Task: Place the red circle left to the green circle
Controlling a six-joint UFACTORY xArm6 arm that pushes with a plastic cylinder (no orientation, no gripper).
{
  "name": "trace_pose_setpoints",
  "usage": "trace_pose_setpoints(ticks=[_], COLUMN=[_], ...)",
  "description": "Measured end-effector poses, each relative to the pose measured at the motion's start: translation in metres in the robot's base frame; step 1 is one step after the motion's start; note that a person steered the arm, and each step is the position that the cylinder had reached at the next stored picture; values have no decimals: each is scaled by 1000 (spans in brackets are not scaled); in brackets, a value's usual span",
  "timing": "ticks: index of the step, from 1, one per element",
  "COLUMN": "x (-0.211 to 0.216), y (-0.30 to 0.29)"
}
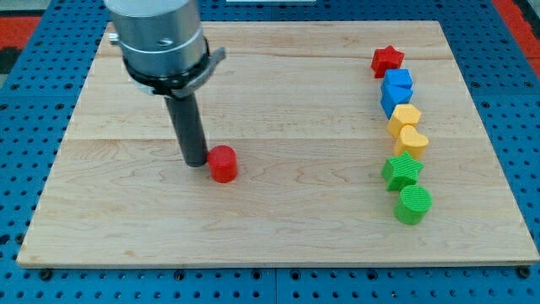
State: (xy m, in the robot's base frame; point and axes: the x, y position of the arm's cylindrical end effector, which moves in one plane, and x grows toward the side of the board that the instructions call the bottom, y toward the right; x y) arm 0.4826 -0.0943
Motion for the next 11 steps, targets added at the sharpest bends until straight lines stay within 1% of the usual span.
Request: trace_pose_setpoints(ticks=[2,3,4,5,6,7,8,9,11], x=[-50,-8,16,-1,1,46,50,-18,-213], y=[9,23,23,45,85,56,54,68,127])
